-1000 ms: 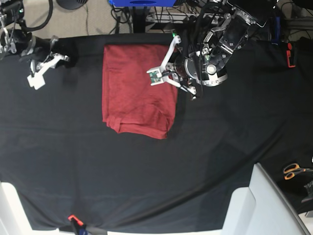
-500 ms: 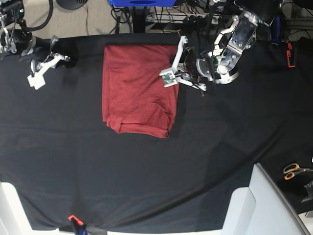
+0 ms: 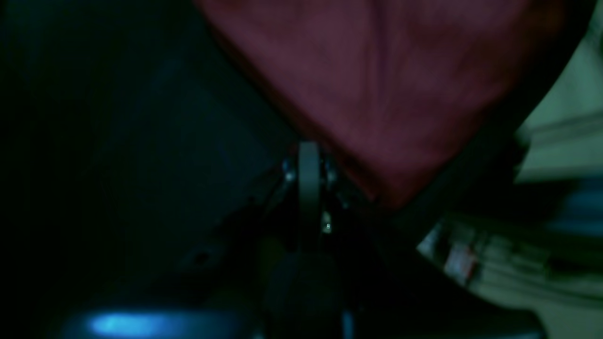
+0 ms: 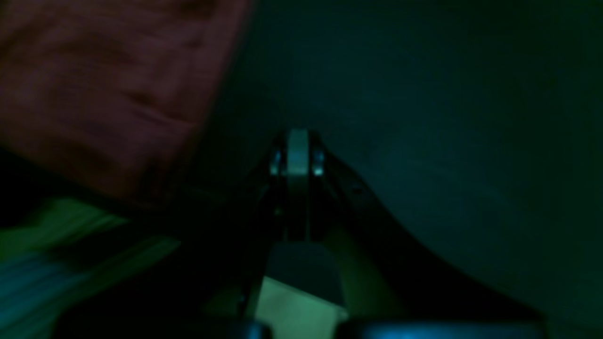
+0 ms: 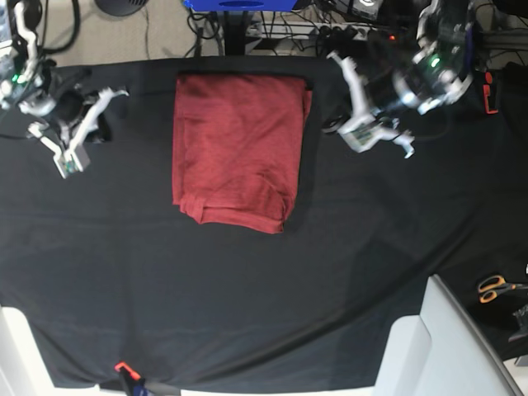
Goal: Fold the T-shirt properly
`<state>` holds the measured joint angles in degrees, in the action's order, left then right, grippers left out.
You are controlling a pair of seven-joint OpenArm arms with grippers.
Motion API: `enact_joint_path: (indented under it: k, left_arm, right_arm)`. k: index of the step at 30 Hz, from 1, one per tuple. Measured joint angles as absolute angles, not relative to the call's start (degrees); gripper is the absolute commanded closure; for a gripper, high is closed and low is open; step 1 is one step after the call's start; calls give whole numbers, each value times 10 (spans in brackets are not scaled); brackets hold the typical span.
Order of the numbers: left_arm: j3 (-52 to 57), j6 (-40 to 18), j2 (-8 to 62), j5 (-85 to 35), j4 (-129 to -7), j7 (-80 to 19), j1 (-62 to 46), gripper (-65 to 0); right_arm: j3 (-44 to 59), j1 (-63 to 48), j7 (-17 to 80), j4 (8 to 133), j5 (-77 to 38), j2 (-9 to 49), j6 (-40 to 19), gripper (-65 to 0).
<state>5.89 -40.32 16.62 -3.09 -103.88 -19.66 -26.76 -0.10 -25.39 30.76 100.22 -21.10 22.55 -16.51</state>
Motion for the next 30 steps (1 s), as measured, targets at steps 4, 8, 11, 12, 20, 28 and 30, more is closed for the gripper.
enact_joint_path:
  k: [4, 8, 11, 12, 20, 28, 30]
  left_arm:
    - [134, -398, 167, -18, -957, -58, -307, 0]
    - [170, -392, 185, -22, -898, 8, -359, 0]
    - [174, -394, 197, -19, -854, 56, -413, 0]
    - [175, -393, 197, -19, -842, 78, -434, 0]
    - [136, -391, 193, -26, -720, 141, -515, 0]
    - [-79, -266, 160, -34, -328, 142, -345, 0]
    - [-146, -223, 133, -38, -168, 148, -243, 0]
  right_arm:
    - [15, -304, 182, 990, -89, 230, -168, 0]
    - [80, -360, 105, 960, -54, 225, -253, 0]
    - [152, -399, 88, 934, -100, 211, -335, 0]
    - [181, -411, 91, 927, -103, 196, -342, 0]
    - [298, -523, 94, 912, -10, 110, -361, 0]
    - [117, -294, 151, 383, 63, 141, -354, 0]
    - [23, -187, 77, 187, 63, 152, -348, 0]
